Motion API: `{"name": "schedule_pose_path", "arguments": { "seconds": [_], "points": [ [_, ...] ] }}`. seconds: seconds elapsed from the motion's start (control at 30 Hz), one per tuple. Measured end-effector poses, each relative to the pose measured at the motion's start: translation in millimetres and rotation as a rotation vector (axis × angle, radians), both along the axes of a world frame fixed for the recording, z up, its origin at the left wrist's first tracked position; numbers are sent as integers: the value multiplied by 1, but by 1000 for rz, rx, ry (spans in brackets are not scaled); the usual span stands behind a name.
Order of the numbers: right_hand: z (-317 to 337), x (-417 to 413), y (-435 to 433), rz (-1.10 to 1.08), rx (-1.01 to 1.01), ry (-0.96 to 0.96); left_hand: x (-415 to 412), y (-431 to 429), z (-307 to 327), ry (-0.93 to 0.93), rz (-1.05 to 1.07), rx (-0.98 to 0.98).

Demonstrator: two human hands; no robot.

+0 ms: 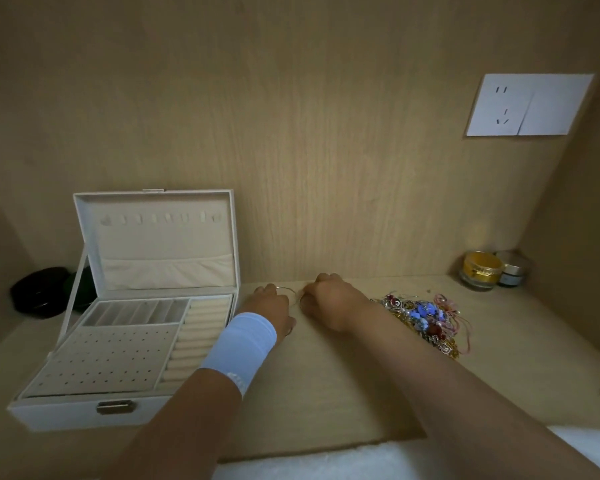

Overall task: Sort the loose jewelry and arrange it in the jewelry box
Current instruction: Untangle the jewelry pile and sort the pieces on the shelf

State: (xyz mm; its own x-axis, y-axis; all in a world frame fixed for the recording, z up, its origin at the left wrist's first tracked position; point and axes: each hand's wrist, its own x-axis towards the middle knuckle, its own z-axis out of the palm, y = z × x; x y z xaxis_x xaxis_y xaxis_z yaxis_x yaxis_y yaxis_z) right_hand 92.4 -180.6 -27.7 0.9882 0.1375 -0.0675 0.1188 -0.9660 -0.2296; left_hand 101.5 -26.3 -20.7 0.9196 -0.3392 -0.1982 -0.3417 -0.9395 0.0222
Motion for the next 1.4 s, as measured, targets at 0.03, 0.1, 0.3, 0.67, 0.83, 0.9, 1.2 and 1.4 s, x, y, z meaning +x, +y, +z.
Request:
{"name": "schedule_pose_path", "arguments": {
  "seconds": [0.03,0.1,0.3,0.67,0.83,0.9,1.2,1.4],
  "points": [
    [1,0,-3,15,23,-7,0,0,0,-4,11,1],
    [10,-7,-15,28,79,-41,-2,-1,1,-20,22,22],
    [52,-47,-90,-104,133,-158,-12,-26,11,-150,-88,-188],
    [33,-64,-130,-110,-4,87,-49,-114,-1,-28,-243,-526],
    [35,-61,-145,-108,164,29,-50,-121,-9,-79,-199,-571],
    [39,-61,-149,-96,221,24,-49,-123,-8,-84,-171,-609],
    [40,-58,-162,-138,419,48,-46,-132,-12,31,3,-820],
    [29,-53,-163,-209,304,-8,-41,-130,-13,186,26,-995]
  ]
}}
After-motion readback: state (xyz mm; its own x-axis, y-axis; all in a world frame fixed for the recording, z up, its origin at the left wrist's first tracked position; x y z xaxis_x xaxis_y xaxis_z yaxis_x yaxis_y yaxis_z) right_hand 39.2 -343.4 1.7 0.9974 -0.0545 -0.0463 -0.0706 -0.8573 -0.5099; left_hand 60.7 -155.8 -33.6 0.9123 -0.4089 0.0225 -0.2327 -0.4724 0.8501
